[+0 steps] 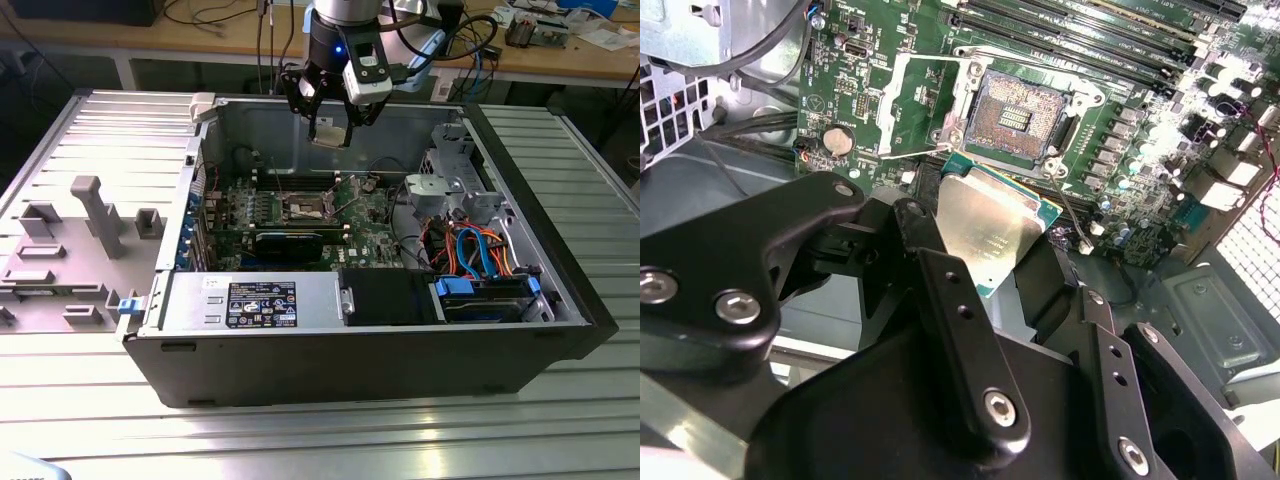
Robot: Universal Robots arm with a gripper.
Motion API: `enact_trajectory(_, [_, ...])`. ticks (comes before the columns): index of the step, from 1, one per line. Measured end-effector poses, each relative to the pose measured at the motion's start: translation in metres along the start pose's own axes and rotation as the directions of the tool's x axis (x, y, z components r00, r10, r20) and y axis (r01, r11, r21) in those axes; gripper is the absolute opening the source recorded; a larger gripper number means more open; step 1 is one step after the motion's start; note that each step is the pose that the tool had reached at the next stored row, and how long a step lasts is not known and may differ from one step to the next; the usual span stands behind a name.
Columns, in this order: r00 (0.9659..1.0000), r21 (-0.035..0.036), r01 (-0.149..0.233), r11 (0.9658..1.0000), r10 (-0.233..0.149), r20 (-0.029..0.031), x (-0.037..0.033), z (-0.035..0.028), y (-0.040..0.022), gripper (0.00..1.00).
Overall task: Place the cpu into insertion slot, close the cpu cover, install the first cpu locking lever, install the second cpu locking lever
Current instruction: 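Place the cpu into insertion slot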
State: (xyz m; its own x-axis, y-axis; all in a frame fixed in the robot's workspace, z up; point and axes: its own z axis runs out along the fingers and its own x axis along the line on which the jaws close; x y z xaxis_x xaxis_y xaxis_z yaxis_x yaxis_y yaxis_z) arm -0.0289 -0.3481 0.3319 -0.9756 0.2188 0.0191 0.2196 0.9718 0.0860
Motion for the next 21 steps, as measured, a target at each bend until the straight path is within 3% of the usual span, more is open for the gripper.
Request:
enact_trajectory(11, [0.9999, -0.0001, -0.017, 0.9999, 0.017, 0.0015, 0.0000, 0.0000, 0.0000, 0.55])
enact_trajectory(17, [0.9995, 0.0096, -0.032, 0.9994, 0.032, 0.0054, 0.0002, 0.0000, 0.0000, 0.55])
enact_trajectory(21, [0.9993, 0.0102, -0.037, 0.9993, 0.036, 0.0059, 0.0002, 0.0000, -0.0001, 0.55])
